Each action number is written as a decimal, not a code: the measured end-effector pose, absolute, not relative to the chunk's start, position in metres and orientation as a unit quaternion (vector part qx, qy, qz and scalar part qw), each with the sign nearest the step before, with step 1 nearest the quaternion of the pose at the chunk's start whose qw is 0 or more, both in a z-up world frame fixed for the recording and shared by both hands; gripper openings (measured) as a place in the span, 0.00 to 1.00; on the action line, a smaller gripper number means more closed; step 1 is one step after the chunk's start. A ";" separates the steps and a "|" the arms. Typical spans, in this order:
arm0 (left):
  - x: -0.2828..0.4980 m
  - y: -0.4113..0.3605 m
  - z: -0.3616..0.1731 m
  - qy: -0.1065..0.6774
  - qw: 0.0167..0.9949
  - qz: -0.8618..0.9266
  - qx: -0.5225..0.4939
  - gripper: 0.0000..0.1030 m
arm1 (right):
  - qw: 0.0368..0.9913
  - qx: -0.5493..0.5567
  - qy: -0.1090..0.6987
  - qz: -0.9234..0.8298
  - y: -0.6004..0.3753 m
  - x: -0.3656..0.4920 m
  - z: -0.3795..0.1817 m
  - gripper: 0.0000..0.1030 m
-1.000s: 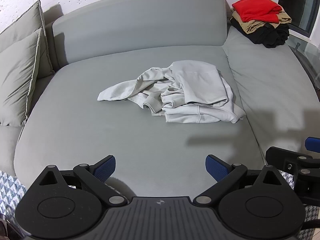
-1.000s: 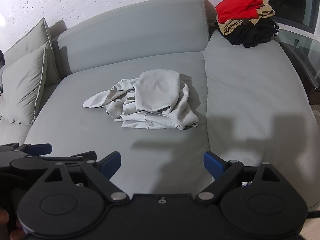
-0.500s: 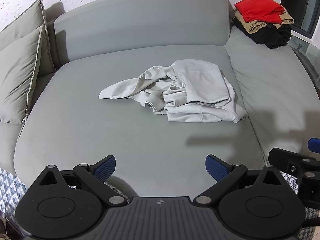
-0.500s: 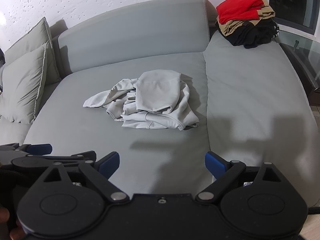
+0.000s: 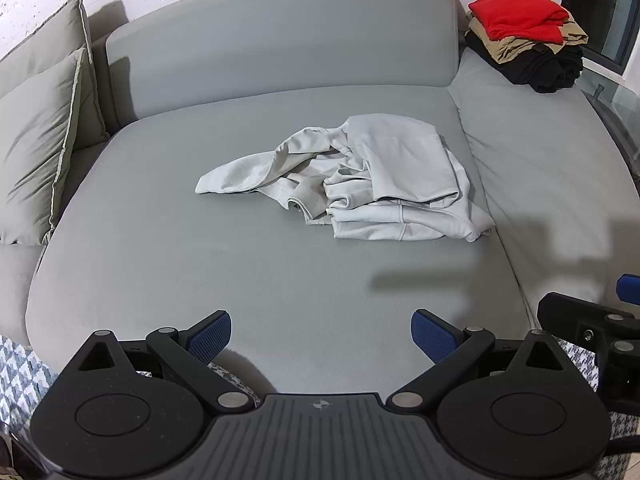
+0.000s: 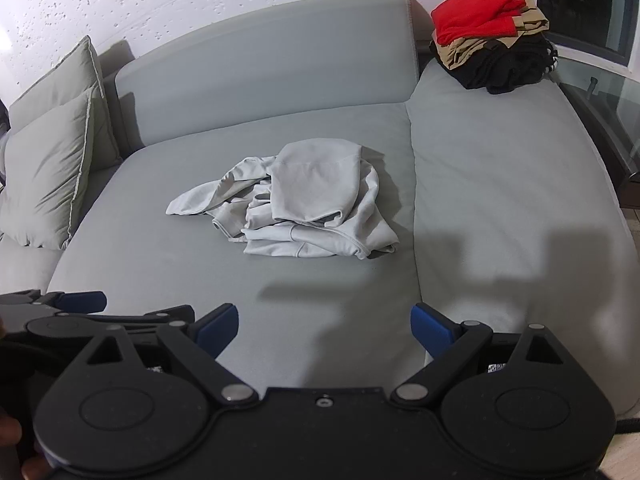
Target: Fold clothes
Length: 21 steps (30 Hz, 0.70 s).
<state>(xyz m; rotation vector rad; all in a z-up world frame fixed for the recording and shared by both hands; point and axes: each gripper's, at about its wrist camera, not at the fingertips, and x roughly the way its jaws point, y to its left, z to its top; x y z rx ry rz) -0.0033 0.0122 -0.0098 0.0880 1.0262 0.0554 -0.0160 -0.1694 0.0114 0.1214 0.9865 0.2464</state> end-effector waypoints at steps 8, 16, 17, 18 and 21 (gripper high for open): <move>-0.003 0.013 -0.012 0.492 0.870 0.027 0.040 0.96 | 0.871 0.058 0.473 0.118 -0.169 -0.015 0.011 0.91; 0.001 0.025 -0.016 0.489 0.871 0.031 0.026 0.96 | 0.871 0.076 0.471 0.114 -0.171 -0.009 0.006 0.92; 0.002 0.030 -0.016 0.486 0.873 0.035 0.022 0.96 | 0.872 0.083 0.469 0.114 -0.172 -0.007 0.005 0.92; 0.004 0.035 -0.015 0.482 0.875 0.039 0.018 0.97 | 0.872 0.091 0.468 0.114 -0.173 -0.005 0.004 0.92; 0.007 0.052 -0.015 0.468 0.882 0.055 0.011 0.97 | 0.875 0.107 0.459 0.112 -0.176 0.004 -0.001 0.92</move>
